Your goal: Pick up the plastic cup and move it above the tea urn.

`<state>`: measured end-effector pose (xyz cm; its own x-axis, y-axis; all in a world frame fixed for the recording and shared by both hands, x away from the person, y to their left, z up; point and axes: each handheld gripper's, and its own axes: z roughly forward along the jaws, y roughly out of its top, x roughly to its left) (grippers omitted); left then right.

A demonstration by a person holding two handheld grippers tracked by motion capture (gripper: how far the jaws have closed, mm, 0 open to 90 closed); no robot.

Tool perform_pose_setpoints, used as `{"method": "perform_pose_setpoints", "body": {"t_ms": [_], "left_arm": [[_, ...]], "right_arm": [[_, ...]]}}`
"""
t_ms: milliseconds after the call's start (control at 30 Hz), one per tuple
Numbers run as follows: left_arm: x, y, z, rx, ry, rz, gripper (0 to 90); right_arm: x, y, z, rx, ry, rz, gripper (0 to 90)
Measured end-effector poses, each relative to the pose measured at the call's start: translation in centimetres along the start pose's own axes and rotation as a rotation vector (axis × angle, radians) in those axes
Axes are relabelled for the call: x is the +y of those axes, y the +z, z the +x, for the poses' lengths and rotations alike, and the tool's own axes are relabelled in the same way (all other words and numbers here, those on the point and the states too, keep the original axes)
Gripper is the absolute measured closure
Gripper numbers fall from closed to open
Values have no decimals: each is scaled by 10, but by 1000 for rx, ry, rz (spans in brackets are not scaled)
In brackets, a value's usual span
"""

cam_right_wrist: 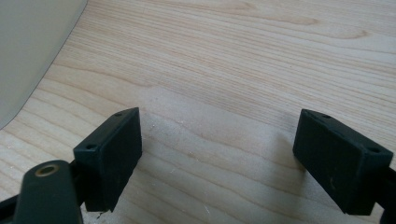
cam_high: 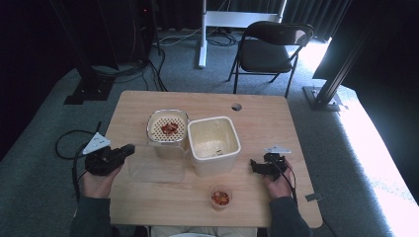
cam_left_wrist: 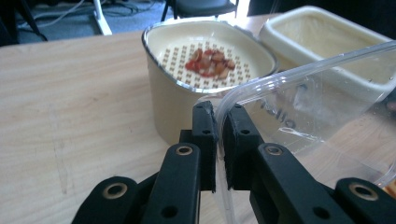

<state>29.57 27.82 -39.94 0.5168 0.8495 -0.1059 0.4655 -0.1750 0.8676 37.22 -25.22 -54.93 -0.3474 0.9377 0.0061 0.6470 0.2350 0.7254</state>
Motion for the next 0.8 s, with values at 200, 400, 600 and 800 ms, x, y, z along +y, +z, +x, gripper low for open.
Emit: {"method": "perform_pose_setpoints", "body": {"t_ms": [200,400,600,800], "left_arm": [[15,-1,-2,2,22,-22,851],[30,-1,-3,5,37,-37,851],[49,1,-7,0,51,-59,851],[71,9,-10,-8,58,-68,850]], "right_arm": [[0,0,0,0,0,0,149],[0,0,0,0,0,0,150],[0,0,0,0,2,0,149],[0,0,0,0,-2,0,150]]}}
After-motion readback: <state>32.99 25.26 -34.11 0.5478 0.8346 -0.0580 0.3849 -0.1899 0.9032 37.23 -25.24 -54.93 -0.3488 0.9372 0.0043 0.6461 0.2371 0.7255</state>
